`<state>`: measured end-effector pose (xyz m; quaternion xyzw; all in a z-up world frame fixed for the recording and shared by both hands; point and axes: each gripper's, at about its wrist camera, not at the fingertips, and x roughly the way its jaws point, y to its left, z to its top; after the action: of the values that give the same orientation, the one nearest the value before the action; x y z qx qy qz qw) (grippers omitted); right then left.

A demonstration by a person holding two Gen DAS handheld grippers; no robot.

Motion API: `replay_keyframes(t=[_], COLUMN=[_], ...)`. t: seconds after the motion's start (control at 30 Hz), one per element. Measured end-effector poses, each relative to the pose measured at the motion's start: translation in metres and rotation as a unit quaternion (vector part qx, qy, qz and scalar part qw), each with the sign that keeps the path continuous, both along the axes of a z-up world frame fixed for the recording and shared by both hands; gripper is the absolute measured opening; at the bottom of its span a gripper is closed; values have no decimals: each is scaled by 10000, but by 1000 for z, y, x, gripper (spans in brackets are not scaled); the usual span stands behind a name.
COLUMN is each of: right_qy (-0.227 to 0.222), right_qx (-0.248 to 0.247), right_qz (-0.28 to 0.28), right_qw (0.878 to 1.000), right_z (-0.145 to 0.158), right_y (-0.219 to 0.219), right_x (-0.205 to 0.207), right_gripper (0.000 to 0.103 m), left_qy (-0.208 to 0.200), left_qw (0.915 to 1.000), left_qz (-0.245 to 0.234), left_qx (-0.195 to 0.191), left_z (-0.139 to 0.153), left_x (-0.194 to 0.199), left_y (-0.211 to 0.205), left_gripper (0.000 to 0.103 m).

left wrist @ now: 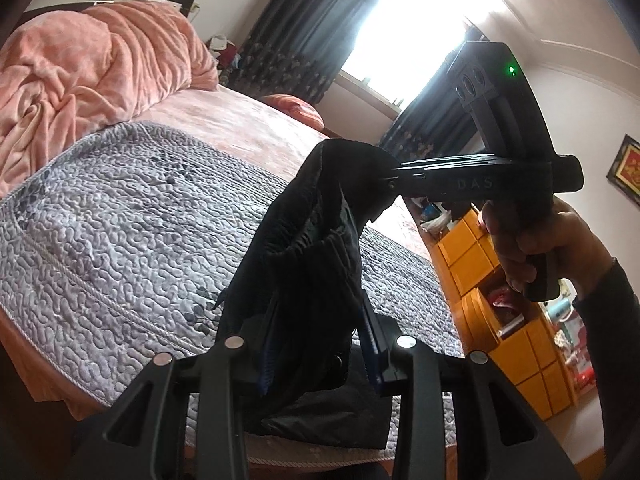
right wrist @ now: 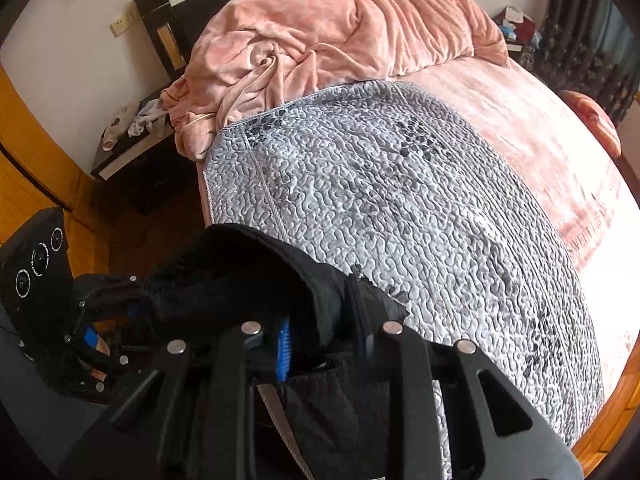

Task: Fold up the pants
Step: 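Lift the pants end with both grippers and hold it upright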

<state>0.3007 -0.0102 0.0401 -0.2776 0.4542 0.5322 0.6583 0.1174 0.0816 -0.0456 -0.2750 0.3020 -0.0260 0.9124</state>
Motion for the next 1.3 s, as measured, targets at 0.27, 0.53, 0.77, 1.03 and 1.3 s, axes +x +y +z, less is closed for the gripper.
replay_keyframes(t=[0.27, 0.53, 0.77, 1.03, 1.3], right_qy=[-32, -61, -97, -104, -74], right_qx=[15, -6, -50, -105, -146], right_qz=[-208, -405, -533, -680, -784], right_qw=[9998, 9992, 9985, 9976, 9968], right_z=[-2, -7, -12, -19, -29], right_y=[-31, -58, -77, -97, -114], right_x=[-3, -5, -6, -5, 0], right_gripper=[21, 20, 19, 19, 19], left_qy=[8, 36, 68, 101, 168], left_qw=[9997, 9991, 9986, 9977, 9962], left_qz=[-185, -346, -458, -614, -781], left_qx=[150, 223, 268, 284, 347], left_z=[1, -2, -3, -6, -13], left_x=[1, 3, 6, 11, 18], left_y=[-25, -46, -61, -79, -99], left_gripper=[35, 35, 35, 35, 35])
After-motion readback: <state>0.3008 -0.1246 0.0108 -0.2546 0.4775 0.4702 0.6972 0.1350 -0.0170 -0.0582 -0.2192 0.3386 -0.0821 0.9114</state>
